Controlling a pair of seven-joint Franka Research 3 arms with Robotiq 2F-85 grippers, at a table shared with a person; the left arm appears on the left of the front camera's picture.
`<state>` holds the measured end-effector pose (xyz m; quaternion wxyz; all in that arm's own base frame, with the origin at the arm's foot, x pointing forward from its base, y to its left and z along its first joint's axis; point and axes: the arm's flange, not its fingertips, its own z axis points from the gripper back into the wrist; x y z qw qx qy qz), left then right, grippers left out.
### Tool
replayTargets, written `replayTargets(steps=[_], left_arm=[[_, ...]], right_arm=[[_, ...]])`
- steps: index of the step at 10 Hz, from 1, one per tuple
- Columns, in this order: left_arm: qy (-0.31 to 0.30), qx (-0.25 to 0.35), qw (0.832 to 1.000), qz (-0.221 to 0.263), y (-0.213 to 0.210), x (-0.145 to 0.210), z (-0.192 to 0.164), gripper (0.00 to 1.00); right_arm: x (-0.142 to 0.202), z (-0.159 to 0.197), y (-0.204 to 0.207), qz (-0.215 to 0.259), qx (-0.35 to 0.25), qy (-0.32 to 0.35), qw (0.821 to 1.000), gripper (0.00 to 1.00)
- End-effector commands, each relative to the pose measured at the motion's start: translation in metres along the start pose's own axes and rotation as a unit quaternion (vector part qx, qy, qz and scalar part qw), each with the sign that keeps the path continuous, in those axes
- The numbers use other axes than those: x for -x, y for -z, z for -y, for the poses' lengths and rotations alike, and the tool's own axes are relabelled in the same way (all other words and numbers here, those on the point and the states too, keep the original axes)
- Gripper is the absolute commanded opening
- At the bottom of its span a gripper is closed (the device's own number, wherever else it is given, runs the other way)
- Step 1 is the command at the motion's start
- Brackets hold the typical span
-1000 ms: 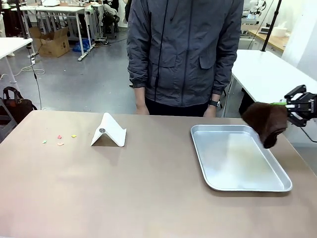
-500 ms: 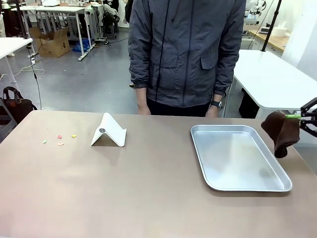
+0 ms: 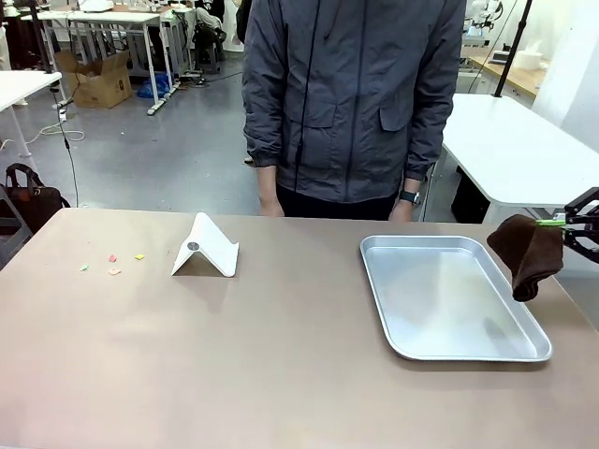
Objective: Clean the surface of the table.
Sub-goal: If a person points to the right, clean the right side of the table with your right hand, and if they point to the left, clean the left side with your left hand, then clean the area not pointed to by the person.
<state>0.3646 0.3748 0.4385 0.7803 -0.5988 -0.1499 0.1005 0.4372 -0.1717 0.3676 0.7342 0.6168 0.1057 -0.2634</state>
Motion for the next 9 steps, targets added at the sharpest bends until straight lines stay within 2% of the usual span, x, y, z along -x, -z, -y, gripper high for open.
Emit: replayTargets(steps=[1,9], left_arm=[[0.004,0.01,1.0,0.002,-0.0008,0.0013,0.004,0.22],[0.004,0.01,1.0,0.002,-0.0008,0.0013,0.004,0.22]], right_arm=[[-0.0013,-0.007,-0.0048,-0.004,-0.008,0.004,1.0,0.08],[-0.0013,-0.007,-0.0048,-0.004,-0.008,0.004,1.0,0.08]])
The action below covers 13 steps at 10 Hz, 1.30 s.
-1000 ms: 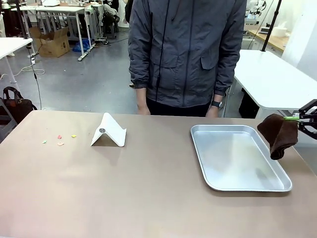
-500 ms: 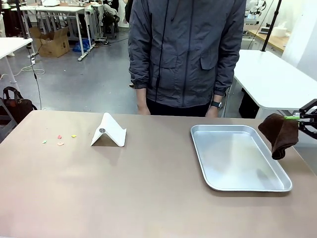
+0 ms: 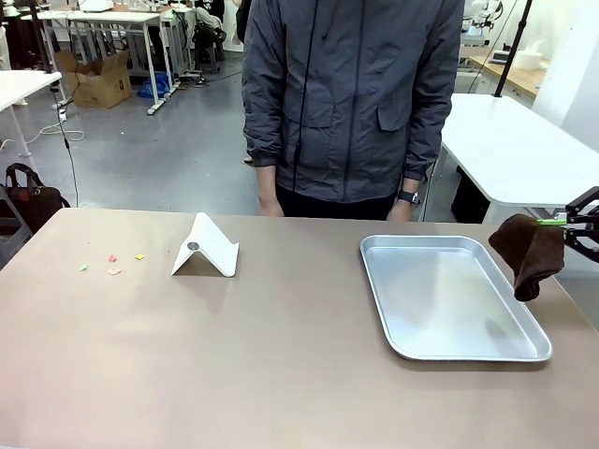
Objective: Clean the surface of the table.
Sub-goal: Clean the area not pointed to by the person.
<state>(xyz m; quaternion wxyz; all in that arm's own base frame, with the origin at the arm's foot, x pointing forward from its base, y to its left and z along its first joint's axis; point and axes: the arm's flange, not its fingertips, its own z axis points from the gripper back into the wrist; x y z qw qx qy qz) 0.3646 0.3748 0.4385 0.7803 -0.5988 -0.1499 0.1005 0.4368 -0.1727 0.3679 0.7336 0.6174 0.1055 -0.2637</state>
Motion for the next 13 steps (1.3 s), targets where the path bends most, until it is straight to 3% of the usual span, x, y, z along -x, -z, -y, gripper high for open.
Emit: replayTargets(steps=[1,8,10,13], left_arm=[[0.004,0.01,1.0,0.002,-0.001,0.001,0.004,0.22],[0.0,0.0,1.0,0.0,0.0,0.0,0.0,0.22],[0.01,-0.091,0.996,-0.018,0.024,0.015,0.004,0.22],[-0.005,-0.179,0.983,-0.03,0.067,0.014,-0.007,0.22]], right_arm=[[-0.001,-0.007,-0.004,-0.004,-0.007,0.004,1.0,0.08],[-0.001,-0.007,-0.004,-0.004,-0.007,0.004,1.0,0.08],[-0.001,-0.007,-0.004,-0.004,-0.007,0.004,1.0,0.08],[-0.001,-0.007,-0.004,-0.004,-0.007,0.004,1.0,0.08]])
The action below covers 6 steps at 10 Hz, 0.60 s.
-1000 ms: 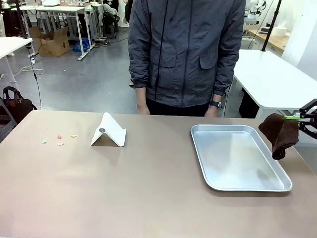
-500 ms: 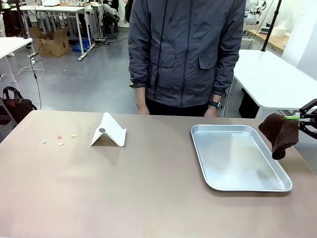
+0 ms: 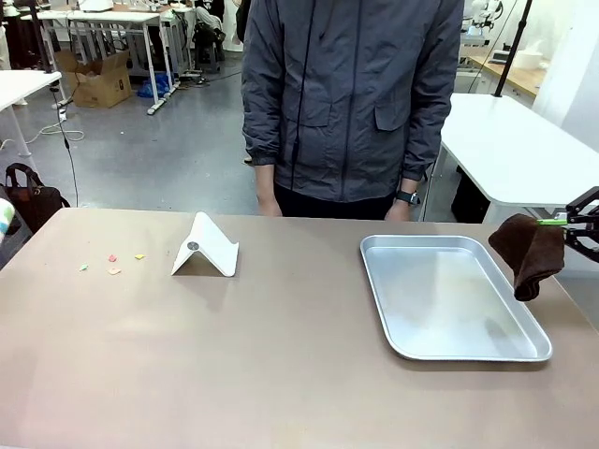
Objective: Clean the surface of the table.
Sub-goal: Clean the area not pointed to by the person.
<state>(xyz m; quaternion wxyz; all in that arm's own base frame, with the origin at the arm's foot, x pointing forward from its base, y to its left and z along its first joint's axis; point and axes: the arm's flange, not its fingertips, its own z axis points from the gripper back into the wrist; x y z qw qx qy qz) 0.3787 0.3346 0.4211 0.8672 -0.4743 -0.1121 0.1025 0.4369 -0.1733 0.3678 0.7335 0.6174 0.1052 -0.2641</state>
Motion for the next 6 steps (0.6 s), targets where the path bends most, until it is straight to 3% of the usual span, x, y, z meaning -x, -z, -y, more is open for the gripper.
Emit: replayTargets(steps=[1,4,6], left_arm=[[-0.016,-0.05,0.999,0.003,0.038,0.007,0.005,0.22],[-0.03,-0.094,0.994,0.049,0.075,0.0,0.002,0.22],[-0.049,-0.103,0.992,0.05,0.087,-0.006,0.004,0.22]], right_arm=[[-0.001,-0.007,-0.003,-0.004,-0.007,0.004,1.0,0.08],[-0.001,-0.007,-0.003,-0.004,-0.007,0.004,1.0,0.08],[-0.001,-0.007,-0.003,-0.004,-0.007,0.004,1.0,0.08]])
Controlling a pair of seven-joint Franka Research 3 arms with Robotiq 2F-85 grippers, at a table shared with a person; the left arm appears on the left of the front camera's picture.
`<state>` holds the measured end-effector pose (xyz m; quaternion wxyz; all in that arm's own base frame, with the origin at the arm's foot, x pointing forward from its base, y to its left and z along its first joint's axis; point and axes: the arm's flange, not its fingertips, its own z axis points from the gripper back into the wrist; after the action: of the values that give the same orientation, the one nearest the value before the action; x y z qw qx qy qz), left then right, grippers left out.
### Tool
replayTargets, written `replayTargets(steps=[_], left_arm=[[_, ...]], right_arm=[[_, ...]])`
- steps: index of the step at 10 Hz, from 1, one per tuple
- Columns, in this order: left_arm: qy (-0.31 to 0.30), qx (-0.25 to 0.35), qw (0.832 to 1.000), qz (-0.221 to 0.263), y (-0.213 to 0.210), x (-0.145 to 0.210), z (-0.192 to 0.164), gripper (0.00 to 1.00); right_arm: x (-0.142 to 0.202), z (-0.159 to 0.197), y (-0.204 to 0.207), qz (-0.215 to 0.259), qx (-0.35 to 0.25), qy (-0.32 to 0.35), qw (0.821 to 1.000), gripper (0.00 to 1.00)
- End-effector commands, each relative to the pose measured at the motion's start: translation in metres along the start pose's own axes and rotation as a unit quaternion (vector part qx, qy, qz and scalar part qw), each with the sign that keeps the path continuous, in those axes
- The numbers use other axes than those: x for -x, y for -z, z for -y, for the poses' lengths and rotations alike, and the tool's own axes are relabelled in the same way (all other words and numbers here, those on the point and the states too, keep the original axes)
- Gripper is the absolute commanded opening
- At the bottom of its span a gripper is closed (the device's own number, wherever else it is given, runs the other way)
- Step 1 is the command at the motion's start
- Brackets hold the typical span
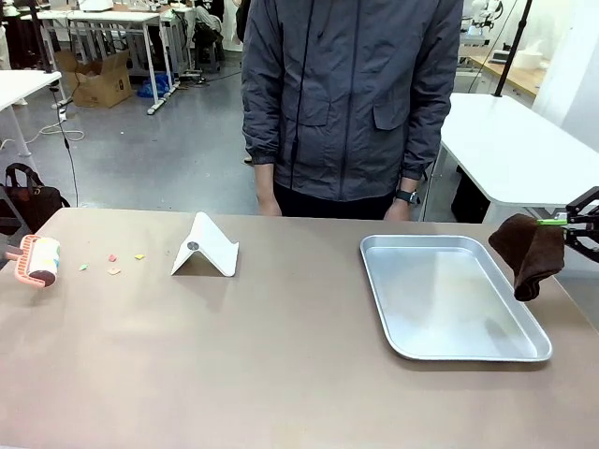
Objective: Clean the surface of the table.
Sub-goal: Clean the area not pointed to by the person.
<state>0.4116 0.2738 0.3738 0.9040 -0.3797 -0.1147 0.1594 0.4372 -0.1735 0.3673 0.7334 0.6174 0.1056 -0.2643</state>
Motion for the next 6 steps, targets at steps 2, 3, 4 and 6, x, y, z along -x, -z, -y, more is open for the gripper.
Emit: replayTargets(steps=[2,3,4,6], left_arm=[[-0.033,-0.007,0.999,0.019,0.009,0.002,0.012,0.22],[-0.039,-0.018,0.999,0.021,0.013,0.002,0.012,0.22],[-0.045,-0.026,0.998,0.02,0.017,-0.001,0.013,0.22],[-0.06,-0.045,0.997,0.036,0.031,-0.009,0.011,0.22]], right_arm=[[-0.001,-0.007,-0.003,-0.004,-0.007,0.004,1.0,0.08],[-0.001,-0.007,-0.003,-0.004,-0.007,0.004,1.0,0.08],[-0.001,-0.007,-0.003,-0.004,-0.007,0.004,1.0,0.08],[-0.001,-0.007,-0.003,-0.004,-0.007,0.004,1.0,0.08]])
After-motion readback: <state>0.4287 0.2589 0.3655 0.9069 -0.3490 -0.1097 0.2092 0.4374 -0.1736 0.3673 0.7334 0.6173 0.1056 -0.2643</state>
